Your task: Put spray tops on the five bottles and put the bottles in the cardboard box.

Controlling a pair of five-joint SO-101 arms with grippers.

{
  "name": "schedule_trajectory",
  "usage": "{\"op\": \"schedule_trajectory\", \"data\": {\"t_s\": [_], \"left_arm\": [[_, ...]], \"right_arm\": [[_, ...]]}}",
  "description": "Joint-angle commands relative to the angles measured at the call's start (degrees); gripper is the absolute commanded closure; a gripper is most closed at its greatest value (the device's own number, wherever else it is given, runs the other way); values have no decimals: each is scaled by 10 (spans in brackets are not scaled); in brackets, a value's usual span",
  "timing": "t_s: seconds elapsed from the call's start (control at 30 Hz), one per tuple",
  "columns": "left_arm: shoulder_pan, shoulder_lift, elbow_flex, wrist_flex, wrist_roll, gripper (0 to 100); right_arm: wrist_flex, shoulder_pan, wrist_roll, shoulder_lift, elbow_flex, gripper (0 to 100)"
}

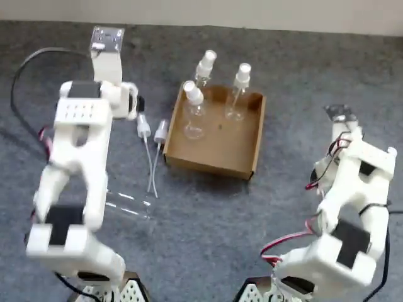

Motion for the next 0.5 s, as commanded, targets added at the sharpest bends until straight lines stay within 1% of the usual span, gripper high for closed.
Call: {"op": "schedule_trajectory", "data": {"t_s": [0.0, 0.13, 0.23, 0.47], "left_arm": [[-3, 134, -145, 4, 44, 824], [-1, 222, -211, 6, 60, 825], [-1, 270, -240, 30, 58, 825], [7, 332, -256, 72, 55, 826]], "right_arm": [[-29, 9, -2, 39, -43, 995], [-29, 8, -2, 53, -44, 995], [-27, 8, -2, 53, -45, 995], [-26, 4, -1, 53, -44, 995]]}}
